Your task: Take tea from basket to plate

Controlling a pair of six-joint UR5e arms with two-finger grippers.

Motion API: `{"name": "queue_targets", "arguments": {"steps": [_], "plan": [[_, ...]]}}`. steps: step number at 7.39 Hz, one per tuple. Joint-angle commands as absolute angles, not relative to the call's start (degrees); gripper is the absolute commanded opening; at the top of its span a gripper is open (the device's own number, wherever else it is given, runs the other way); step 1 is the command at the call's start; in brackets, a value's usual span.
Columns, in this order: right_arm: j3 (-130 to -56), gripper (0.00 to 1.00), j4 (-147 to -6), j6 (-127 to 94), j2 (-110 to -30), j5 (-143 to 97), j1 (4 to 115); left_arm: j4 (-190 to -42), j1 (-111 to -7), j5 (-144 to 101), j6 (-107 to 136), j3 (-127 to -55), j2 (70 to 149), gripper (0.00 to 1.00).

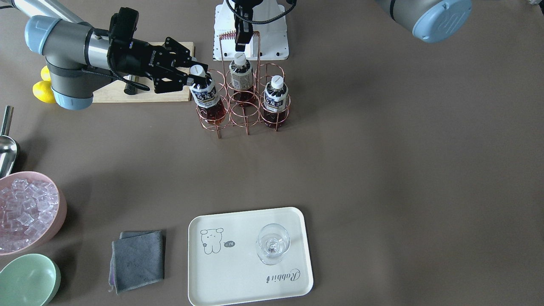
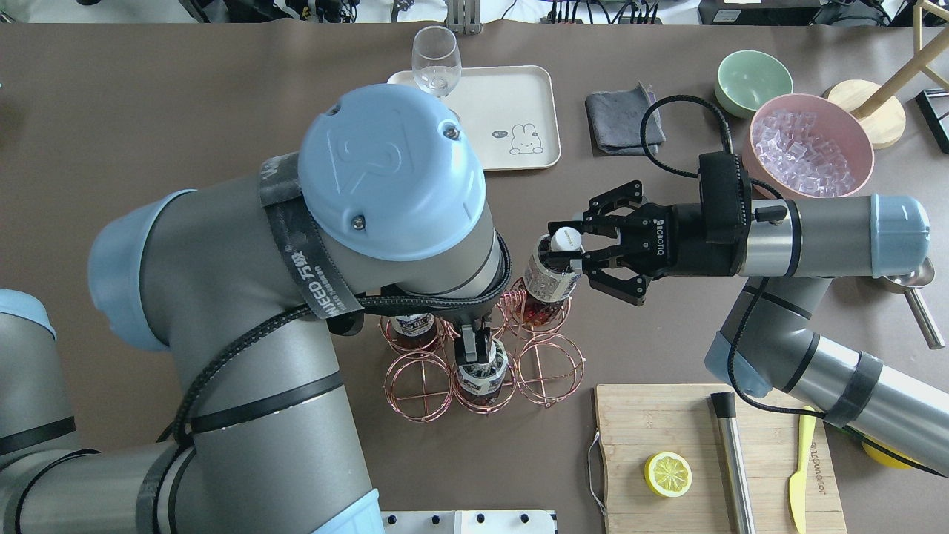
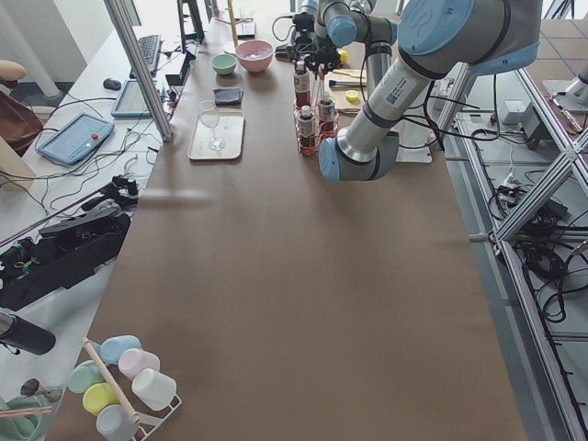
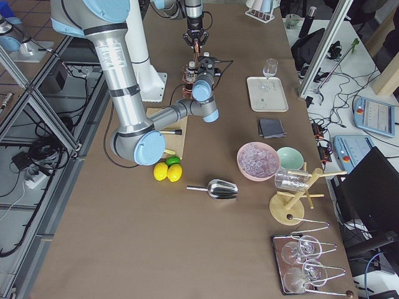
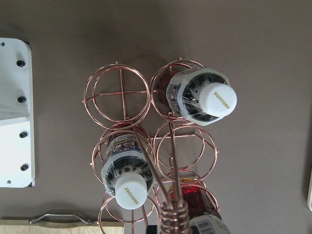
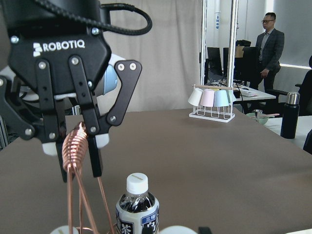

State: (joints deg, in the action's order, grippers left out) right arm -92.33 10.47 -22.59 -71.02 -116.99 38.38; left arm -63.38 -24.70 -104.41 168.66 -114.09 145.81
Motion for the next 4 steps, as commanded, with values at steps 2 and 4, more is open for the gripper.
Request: {"name": "queue_targets", "arguments": {"steps": [2, 4], "plan": [[-98.17, 0.00, 7.04, -32.94, -69.27, -118.56, 45.16, -63.19, -24.70, -104.33, 168.66, -114.08, 145.81, 0.00], [-96.61, 0.00, 4.41, -32.35, -67.86, -118.48, 49.89, -63.19, -24.52, -104.41, 168.66, -114.00, 145.81, 0.00]]}}
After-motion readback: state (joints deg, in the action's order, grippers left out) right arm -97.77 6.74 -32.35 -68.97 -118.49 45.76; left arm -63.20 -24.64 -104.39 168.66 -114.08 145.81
